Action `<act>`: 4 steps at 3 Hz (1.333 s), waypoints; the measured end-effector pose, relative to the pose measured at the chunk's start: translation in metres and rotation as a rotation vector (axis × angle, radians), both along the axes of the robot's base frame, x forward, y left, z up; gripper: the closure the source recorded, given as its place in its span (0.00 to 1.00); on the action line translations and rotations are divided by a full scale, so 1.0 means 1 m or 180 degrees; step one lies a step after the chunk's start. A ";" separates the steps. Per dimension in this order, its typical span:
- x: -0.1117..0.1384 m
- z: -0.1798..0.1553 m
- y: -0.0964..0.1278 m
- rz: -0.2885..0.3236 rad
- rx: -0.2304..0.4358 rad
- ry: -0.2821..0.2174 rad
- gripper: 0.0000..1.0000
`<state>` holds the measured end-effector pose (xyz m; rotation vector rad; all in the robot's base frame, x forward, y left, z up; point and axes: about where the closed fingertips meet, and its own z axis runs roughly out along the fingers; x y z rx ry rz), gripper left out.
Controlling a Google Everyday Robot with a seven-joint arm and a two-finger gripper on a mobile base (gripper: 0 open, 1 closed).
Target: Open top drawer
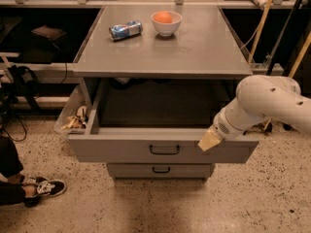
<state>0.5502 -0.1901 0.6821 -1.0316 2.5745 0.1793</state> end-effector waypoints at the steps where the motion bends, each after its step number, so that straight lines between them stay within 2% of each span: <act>1: 0.000 0.000 0.000 0.0000 0.0000 0.0000 1.00; 2: -0.008 -0.003 -0.006 0.0054 0.0044 0.0012 1.00; 4: -0.016 0.002 0.003 0.0092 0.0097 -0.0050 1.00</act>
Offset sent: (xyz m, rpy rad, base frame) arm -0.0709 -0.0590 -0.0220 0.0986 0.0248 0.1192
